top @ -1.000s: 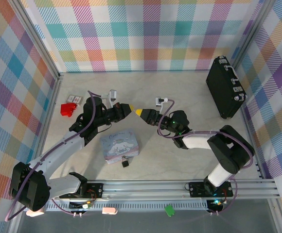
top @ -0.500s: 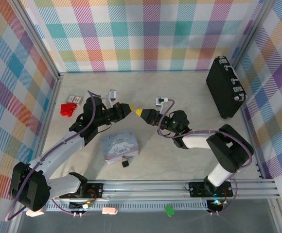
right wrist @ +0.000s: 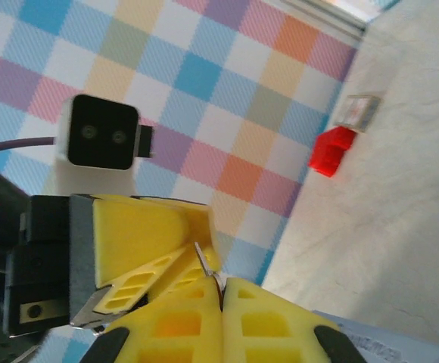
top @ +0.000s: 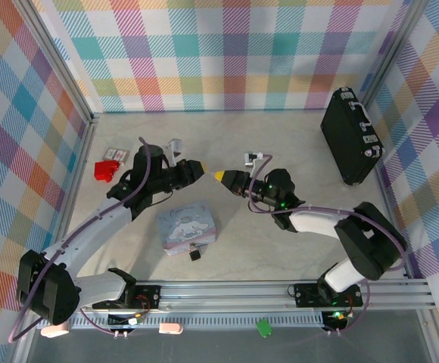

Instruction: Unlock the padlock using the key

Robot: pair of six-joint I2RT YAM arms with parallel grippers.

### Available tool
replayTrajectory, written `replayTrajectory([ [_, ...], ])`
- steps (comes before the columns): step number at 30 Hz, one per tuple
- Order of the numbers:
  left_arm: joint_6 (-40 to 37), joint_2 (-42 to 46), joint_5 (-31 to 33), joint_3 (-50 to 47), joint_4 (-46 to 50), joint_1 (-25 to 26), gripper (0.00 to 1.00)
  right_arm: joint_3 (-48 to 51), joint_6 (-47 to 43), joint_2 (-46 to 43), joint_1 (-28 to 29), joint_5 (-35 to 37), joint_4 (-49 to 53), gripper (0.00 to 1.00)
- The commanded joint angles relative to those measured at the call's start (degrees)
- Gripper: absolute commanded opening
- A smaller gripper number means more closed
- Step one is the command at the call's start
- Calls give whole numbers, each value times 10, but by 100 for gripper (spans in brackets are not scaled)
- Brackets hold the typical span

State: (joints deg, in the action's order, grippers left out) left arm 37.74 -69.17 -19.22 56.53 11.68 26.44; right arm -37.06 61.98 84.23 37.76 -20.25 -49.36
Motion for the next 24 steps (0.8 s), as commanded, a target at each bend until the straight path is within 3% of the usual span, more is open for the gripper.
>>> replayTrajectory([
  [1,-88,-10,176,74,265,-4,34,-50,-123,-79,-4,61,284,0],
  [6,-76,-14,238,74,386,-4,58,-101,-242,-141,-5,150,527,0],
  [9,-49,-1,260,67,456,2,67,-111,-272,-156,-5,163,584,0],
  [13,-9,30,300,49,539,39,79,-89,-277,-168,-5,170,585,0],
  [20,58,116,297,-37,568,109,86,-90,-281,-135,-5,146,561,0],
  [24,103,126,294,-68,579,186,88,-94,-288,-127,-5,145,557,0],
])
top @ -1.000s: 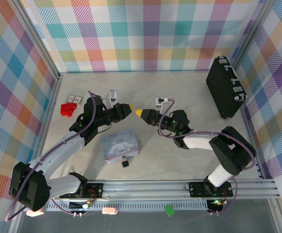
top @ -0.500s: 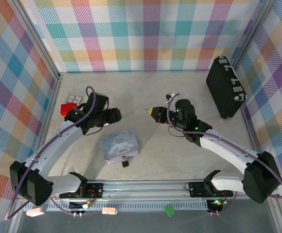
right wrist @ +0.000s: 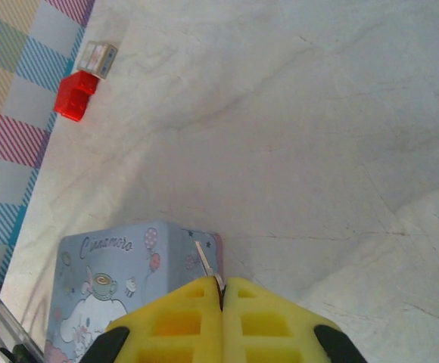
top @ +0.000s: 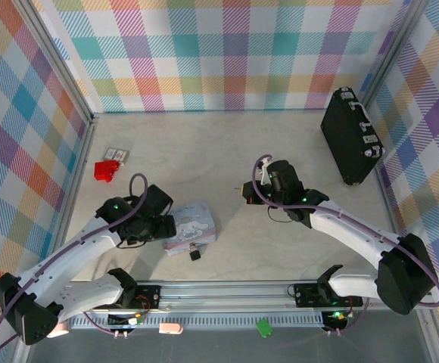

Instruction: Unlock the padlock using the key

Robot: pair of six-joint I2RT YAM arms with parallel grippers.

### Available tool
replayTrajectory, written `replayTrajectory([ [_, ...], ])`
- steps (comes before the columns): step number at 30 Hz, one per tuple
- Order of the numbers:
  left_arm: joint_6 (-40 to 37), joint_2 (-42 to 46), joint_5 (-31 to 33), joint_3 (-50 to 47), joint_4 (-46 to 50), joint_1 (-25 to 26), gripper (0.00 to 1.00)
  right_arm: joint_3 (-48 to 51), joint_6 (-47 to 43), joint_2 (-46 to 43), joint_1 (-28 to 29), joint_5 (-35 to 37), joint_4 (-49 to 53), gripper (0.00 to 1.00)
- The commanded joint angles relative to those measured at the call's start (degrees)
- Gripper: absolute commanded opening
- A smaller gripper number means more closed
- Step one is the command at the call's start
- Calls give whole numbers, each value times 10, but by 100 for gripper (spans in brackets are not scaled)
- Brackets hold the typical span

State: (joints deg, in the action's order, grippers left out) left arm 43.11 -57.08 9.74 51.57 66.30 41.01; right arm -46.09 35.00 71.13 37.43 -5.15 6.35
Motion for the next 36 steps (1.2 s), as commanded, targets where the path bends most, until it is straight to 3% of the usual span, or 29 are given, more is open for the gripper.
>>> replayTrajectory([
  [1,59,3,3,-23,31,59,88,-4,-21,5,-2,-6,-1,0],
  [8,128,-32,-11,-61,-18,159,90,0,-21,5,-2,-5,-7,0],
  [13,128,-102,-10,-80,-104,171,88,12,-11,6,-2,-6,-19,0],
  [18,59,-195,26,-50,-133,167,92,10,-14,1,-2,-5,-14,0],
  [27,-51,-272,30,-5,-190,85,83,18,-14,-8,-2,1,-15,0],
  [36,-130,-288,46,24,-257,-16,80,12,-16,-10,-2,1,-2,0],
])
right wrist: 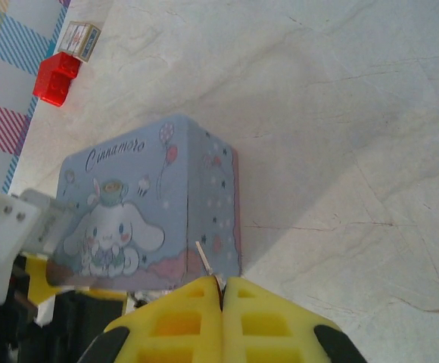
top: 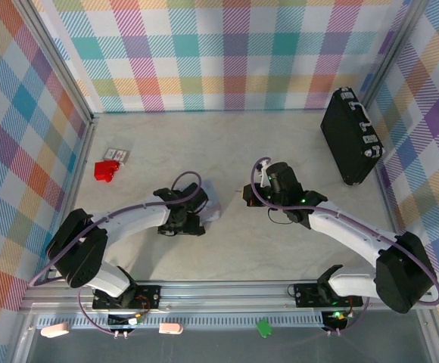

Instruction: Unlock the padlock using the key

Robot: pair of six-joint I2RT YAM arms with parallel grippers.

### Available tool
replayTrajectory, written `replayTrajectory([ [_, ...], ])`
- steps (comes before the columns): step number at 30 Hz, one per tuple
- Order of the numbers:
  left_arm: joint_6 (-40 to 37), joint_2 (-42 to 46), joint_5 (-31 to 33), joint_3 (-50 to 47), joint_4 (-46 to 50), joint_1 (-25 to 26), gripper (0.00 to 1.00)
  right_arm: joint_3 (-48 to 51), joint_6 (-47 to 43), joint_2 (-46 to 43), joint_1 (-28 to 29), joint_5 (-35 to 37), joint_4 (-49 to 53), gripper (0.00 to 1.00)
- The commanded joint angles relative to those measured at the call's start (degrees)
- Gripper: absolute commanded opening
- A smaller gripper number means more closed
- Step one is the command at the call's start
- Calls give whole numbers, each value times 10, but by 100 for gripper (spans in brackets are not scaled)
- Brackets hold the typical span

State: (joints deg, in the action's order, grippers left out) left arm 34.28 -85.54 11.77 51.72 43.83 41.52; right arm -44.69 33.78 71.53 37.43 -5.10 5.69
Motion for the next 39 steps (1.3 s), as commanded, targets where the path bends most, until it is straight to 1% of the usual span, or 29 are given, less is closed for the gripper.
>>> replayTrajectory([
  [1,-49,-5,30,28,-38,-28,80,-2,-4,-13,-2,-1,3,0],
  [4,-70,-11,48,40,-69,-56,82,-2,2,-9,-2,-5,-4,0],
  [7,-77,-8,49,42,-93,-82,82,-7,7,-5,-2,-12,-3,0],
  [10,-75,20,59,24,-106,-87,82,-4,8,-13,-2,-11,0,0],
  [11,-68,42,55,7,-119,-86,82,-1,7,-16,-2,-8,1,0],
  [17,-17,217,-31,-156,-257,-82,83,11,11,-23,-2,-1,-3,0],
  [19,-2,254,-68,-193,-308,-82,83,11,15,-18,-2,-5,-9,0],
  [21,16,272,-107,-223,-354,-82,83,9,16,-13,-2,-12,-13,0],
  [25,59,257,-156,-271,-454,-79,82,13,16,-15,-2,-14,-22,0],
  [29,96,188,-174,-298,-557,-73,78,24,21,-21,-2,-14,-32,0],
  [32,107,148,-169,-296,-600,-69,76,35,25,-29,-2,-12,-38,0],
  [34,106,127,-151,-283,-591,-69,74,39,25,-34,-2,-11,-38,0],
  [37,98,102,-133,-276,-609,-69,73,44,23,-38,-2,-14,-41,0],
  [39,86,82,-121,-270,-619,-69,71,43,20,-39,-2,-16,-39,0],
])
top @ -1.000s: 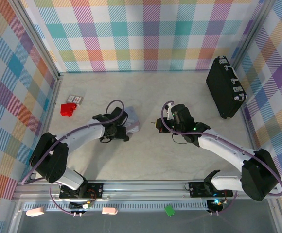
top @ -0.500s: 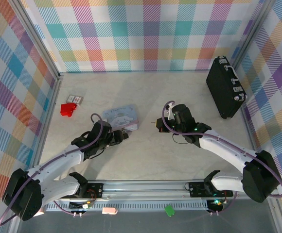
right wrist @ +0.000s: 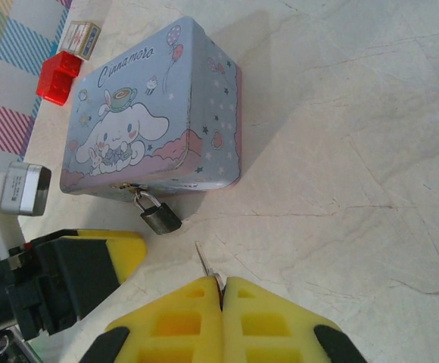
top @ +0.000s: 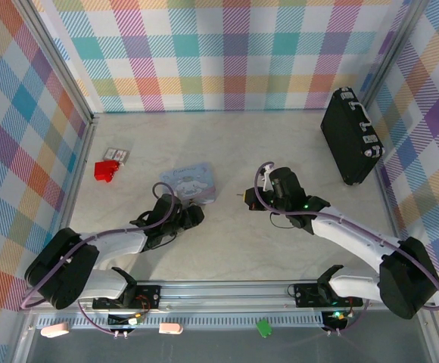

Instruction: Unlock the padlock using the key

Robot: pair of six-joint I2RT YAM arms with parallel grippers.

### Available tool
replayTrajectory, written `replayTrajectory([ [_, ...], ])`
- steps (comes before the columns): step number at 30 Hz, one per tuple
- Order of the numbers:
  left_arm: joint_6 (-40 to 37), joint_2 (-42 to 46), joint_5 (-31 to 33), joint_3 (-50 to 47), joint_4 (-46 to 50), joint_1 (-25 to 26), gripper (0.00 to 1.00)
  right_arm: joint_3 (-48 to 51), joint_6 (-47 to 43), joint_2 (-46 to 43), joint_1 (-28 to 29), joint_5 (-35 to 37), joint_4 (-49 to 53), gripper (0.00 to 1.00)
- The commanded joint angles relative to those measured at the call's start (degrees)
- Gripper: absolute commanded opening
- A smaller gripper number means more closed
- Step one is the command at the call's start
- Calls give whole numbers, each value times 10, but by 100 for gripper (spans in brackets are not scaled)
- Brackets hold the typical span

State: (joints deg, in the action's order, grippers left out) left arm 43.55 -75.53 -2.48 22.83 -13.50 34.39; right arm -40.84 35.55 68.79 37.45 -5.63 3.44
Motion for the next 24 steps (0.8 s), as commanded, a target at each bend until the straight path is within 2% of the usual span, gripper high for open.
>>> replayTrajectory([
  [1,-11,-27,26,22,-47,2,70,4,1,-13,-2,-12,-17,0],
  [11,-22,-81,65,30,-100,2,59,15,7,-19,-2,-16,-26,0],
  [24,-57,-95,44,42,-148,2,45,15,7,-20,-1,-18,-24,0],
])
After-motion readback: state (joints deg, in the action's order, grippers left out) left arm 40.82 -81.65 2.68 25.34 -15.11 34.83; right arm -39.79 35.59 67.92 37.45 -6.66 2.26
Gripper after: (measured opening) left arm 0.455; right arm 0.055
